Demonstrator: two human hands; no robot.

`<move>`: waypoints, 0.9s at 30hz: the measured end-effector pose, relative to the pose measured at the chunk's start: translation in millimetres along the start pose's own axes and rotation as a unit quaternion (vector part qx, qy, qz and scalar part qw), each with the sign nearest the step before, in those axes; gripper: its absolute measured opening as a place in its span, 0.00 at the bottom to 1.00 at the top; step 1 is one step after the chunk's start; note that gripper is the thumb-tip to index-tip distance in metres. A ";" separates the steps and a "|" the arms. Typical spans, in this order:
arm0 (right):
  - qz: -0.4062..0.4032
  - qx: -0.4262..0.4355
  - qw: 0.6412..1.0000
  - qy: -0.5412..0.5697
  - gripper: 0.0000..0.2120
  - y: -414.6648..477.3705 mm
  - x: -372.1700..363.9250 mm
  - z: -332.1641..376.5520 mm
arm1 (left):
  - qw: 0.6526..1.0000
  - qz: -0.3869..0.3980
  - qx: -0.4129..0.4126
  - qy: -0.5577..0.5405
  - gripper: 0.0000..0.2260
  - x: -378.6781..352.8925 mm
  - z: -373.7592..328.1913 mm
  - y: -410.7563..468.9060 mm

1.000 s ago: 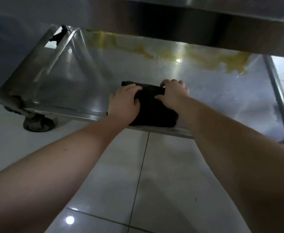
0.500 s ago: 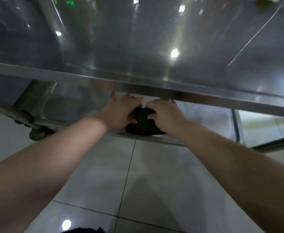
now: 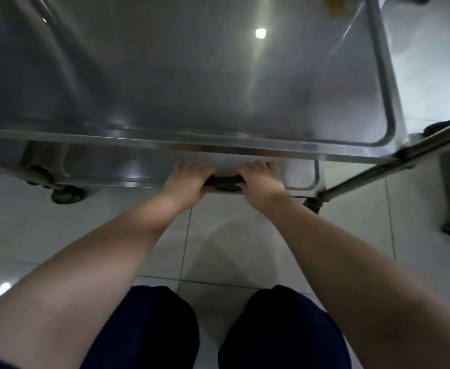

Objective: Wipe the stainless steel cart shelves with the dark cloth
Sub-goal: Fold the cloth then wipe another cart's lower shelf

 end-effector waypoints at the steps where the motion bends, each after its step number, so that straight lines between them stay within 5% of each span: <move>1: 0.013 -0.015 1.000 0.005 0.09 -7.9 0.7 -3.0 | 1.000 0.004 0.004 0.001 0.09 3.4 -8.1 -2.9; 8: 0.026 -0.037 0.998 0.039 0.10 -84.2 39.6 -4.1 | 0.998 0.022 0.001 0.059 0.07 40.1 -69.1 -43.0; 11: 0.003 -0.020 0.997 0.079 0.06 -132.7 84.6 1.9 | 0.987 0.005 -0.030 0.157 0.16 74.8 -110.4 -75.3; 14: 0.002 -0.027 0.994 0.104 0.09 -182.0 132.1 4.4 | 0.992 0.053 -0.016 0.118 0.21 122.7 -152.6 -106.9; 27: -0.164 -0.049 0.979 0.113 0.09 -394.7 433.3 -38.7 | 0.959 -0.152 -0.148 0.189 0.17 425.2 -373.9 -184.2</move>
Point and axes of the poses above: each hand's wrist, its own y-axis towards the middle knuckle, its own x-axis out of the back of the hand, z = x × y, the point moved 10 cm from there along y, towards the middle knuckle, and after that the axes turned 12 degrees about z, right-handed, at the moved point
